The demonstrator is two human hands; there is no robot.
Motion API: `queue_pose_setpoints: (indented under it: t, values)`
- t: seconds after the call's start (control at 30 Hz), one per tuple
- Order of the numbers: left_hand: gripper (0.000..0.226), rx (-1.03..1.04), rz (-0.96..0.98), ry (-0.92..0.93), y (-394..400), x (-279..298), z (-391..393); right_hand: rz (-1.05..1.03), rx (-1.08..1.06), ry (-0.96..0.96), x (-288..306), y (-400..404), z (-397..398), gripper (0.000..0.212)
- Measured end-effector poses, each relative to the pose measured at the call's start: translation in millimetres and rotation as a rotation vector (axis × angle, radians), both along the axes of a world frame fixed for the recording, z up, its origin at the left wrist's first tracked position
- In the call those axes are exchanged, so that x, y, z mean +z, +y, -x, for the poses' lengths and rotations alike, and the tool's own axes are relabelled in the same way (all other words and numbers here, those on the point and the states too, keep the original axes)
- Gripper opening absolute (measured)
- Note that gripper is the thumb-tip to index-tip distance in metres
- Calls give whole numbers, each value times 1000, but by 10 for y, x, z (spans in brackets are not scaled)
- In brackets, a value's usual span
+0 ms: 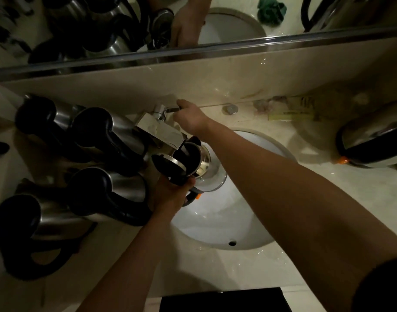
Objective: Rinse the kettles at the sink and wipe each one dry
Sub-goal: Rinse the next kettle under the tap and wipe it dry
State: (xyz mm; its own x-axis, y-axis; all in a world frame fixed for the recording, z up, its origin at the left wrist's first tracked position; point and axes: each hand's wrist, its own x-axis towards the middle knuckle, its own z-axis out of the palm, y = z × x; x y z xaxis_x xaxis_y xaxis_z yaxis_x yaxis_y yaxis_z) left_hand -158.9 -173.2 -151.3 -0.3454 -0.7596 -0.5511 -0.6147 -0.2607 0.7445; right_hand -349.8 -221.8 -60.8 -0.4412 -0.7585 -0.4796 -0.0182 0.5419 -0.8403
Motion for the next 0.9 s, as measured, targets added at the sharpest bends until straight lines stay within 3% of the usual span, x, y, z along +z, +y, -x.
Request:
queue_pose_setpoints:
  t: [0.2, 0.27, 0.37, 0.47, 0.53, 0.63, 0.73, 0.8, 0.9]
  values:
    - [66, -45, 29, -25, -1, -52, -37, -81, 37, 115, -20, 4, -45, 38]
    - [67, -45, 30, -28, -18, -52, -51, -119, 129, 125, 72, 98, -42, 40]
    - [51, 6, -63, 5, -20, 59, 16, -49, 145, 155, 195, 425, -157, 47]
    - [34, 15, -112, 59, 51, 129, 31, 150, -101, 437, 174, 1021, -636, 47]
    - [32, -89, -41, 25, 132, 110, -6, 259, 9, 704, 57, 1476, -1007, 47]
    - [47, -260, 42, -80, 300, 142, -3, 106, 309, 973, -247, 2031, -1271, 60]
    - [20, -372, 146, -91, 506, 245, 97, -133, 257, 1004, -365, 2182, -1140, 68]
    - [32, -453, 182, -179, 599, 253, 148, -275, 243, 943, -384, 2180, -1006, 71]
    - [85, -455, 161, -220, 732, 303, 139, -394, 249, 770, -489, 2249, -873, 73]
